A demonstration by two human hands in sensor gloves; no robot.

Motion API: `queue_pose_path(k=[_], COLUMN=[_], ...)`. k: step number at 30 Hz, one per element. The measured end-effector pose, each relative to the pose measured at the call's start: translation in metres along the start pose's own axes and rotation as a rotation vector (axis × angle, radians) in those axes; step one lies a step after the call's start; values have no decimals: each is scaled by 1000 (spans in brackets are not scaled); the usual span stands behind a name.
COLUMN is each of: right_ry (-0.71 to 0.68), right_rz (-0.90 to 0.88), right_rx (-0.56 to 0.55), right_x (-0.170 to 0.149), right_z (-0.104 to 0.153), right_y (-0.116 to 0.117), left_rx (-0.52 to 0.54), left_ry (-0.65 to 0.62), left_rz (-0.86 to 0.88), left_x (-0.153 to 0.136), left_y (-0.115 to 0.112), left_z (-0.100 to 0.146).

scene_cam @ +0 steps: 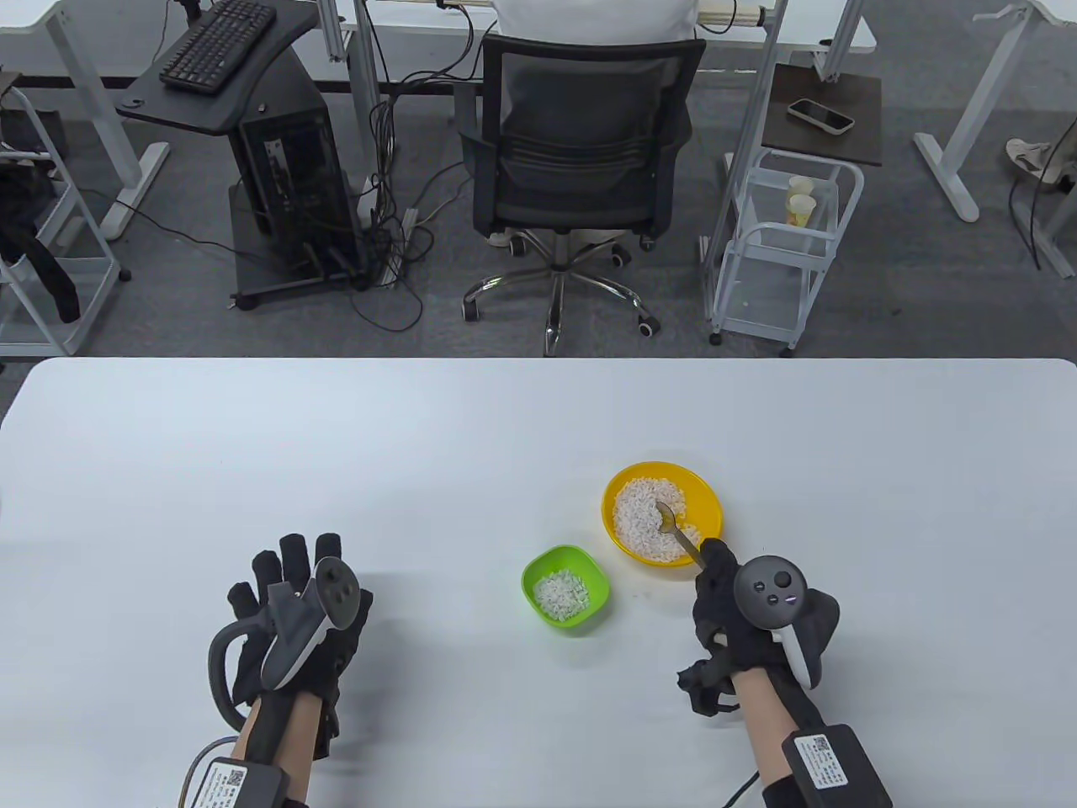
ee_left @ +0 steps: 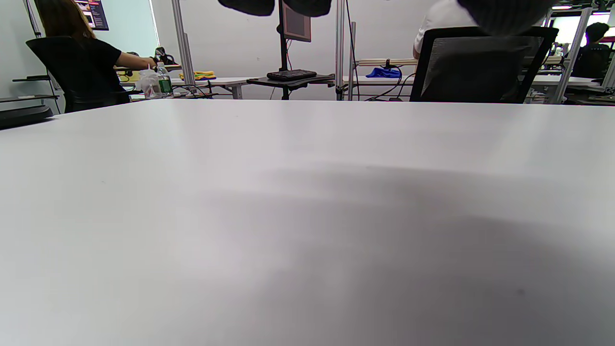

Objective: Scoop rice into small dish

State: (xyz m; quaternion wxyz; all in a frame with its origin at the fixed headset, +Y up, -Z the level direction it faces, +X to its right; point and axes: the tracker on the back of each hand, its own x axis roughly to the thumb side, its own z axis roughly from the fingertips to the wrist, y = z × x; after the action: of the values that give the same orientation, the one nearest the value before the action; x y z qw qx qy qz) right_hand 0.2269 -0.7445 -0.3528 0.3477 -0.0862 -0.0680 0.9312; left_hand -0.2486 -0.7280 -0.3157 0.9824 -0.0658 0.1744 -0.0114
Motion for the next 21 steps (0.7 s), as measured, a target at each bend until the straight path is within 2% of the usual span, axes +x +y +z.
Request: queue_pose_path(k=[11, 21], right_ry=[247, 260], right_rz=[-395, -498], right_rx=[32, 9], right_x=[-33, -39], right_z=[-3, -2], right_y=[-6, -23], left_rx=[8, 12], left_ry=[-11, -14], left_rz=[17, 27], left_x=[2, 1], left_y=[2, 3], left_z=[3, 2])
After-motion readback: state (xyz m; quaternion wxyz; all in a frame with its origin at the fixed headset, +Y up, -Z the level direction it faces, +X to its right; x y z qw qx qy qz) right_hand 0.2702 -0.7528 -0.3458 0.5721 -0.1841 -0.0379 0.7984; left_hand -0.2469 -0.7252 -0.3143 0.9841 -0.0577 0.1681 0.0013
